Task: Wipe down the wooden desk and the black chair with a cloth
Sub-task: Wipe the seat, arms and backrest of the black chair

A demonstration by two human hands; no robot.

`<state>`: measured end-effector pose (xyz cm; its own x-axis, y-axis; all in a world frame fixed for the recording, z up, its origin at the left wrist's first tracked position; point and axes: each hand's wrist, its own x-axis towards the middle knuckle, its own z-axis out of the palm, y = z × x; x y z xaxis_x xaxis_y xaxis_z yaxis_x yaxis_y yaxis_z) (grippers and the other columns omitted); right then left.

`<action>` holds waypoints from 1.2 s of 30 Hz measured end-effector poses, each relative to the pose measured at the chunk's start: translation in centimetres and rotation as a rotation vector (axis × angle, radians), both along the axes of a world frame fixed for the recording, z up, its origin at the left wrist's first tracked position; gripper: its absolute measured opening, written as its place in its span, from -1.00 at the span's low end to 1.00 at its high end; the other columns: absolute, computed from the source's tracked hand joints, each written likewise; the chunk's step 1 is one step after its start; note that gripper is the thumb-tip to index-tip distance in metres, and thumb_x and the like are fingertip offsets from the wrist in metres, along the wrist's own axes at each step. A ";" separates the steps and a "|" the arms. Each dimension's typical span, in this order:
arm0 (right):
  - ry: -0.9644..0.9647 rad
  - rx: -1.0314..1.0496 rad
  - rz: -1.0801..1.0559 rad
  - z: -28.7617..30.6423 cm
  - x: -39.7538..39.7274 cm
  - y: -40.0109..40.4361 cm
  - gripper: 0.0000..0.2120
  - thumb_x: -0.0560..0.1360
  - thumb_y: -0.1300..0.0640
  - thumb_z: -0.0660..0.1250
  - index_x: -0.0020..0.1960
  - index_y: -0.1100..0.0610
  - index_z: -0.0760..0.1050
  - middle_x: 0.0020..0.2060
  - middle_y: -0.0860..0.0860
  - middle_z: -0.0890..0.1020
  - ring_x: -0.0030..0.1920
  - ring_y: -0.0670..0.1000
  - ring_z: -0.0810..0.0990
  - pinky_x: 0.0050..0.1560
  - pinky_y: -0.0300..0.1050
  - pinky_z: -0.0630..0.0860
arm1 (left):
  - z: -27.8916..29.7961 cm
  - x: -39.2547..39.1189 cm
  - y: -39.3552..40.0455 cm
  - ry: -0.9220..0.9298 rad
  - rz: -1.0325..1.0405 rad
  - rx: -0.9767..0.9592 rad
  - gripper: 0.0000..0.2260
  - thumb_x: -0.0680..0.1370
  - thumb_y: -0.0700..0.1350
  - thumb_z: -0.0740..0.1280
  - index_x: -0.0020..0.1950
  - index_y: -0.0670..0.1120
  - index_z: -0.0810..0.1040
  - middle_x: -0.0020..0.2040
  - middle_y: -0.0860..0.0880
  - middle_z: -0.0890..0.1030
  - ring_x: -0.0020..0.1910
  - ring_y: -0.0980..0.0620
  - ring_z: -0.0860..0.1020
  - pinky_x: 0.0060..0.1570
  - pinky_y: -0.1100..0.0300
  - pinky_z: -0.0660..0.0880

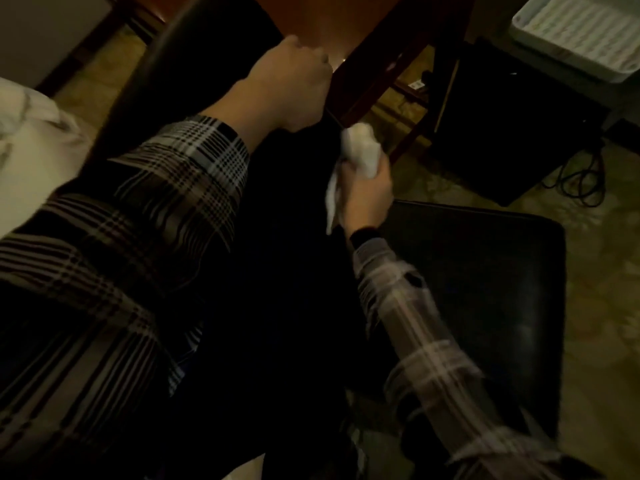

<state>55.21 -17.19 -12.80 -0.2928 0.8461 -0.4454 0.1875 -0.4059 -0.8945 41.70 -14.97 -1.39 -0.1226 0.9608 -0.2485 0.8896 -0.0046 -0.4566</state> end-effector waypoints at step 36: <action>-0.081 -0.266 0.089 -17.1 3.3 -1.7 -0.59 0.50 -0.02 0.32 0.32 0.03 0.41 0.12 0.03 0.57 0.12 0.07 0.55 -0.02 -0.21 0.35 | -13.6 5.0 -0.9 0.217 -0.006 -0.109 -0.66 0.62 0.02 0.11 0.16 -0.25 0.40 0.13 -0.25 0.48 0.15 -0.22 0.40 0.16 -0.08 0.28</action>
<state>58.49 -18.89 -29.86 -0.3149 0.6689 -0.6733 0.2989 -0.6035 -0.7393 46.73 -15.85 -14.99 -0.1784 0.9306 -0.3198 0.7707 -0.0699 -0.6333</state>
